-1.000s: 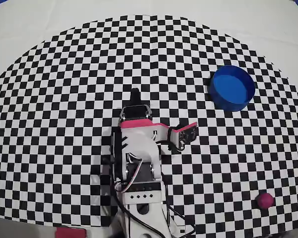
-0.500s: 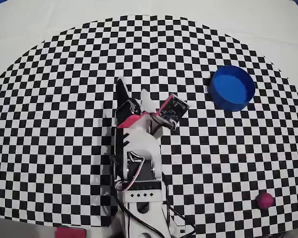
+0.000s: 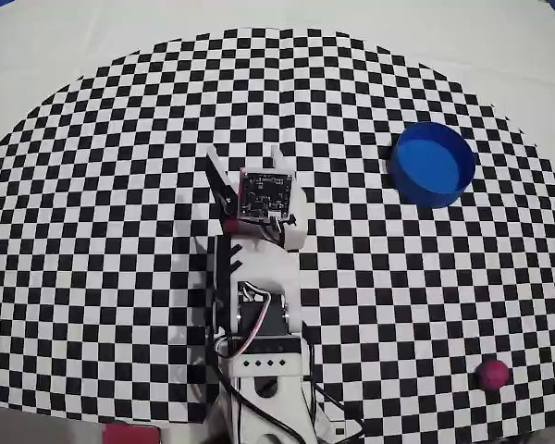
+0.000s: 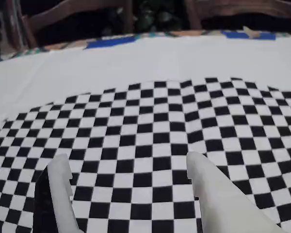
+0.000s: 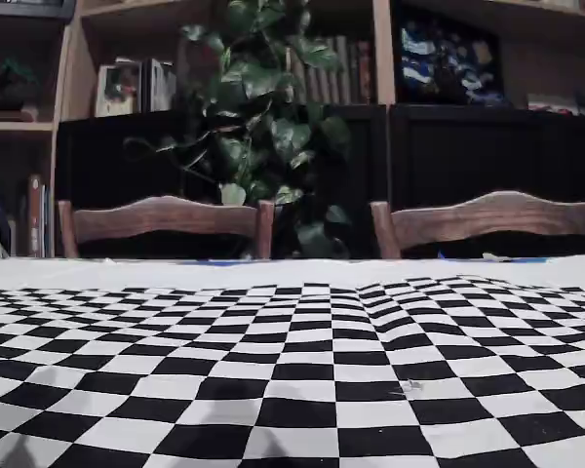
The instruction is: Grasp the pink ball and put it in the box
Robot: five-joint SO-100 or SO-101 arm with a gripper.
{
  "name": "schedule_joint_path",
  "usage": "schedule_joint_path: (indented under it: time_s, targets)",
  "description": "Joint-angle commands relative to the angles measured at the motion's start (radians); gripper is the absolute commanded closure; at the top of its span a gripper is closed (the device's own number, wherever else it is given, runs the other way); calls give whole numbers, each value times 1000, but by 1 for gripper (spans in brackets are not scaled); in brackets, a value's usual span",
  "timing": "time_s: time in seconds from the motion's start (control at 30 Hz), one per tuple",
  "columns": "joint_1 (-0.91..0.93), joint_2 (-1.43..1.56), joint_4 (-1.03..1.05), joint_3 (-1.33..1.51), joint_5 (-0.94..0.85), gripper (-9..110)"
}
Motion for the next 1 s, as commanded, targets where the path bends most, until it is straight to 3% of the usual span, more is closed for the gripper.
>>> schedule_joint_path:
  time_s: [0.0,0.53,0.97]
  targets:
    - [5,-8,-21,8,-55,74]
    - [37,-9,-23,8,-94,74]
    - [206,-9,-34,8,-94,74]
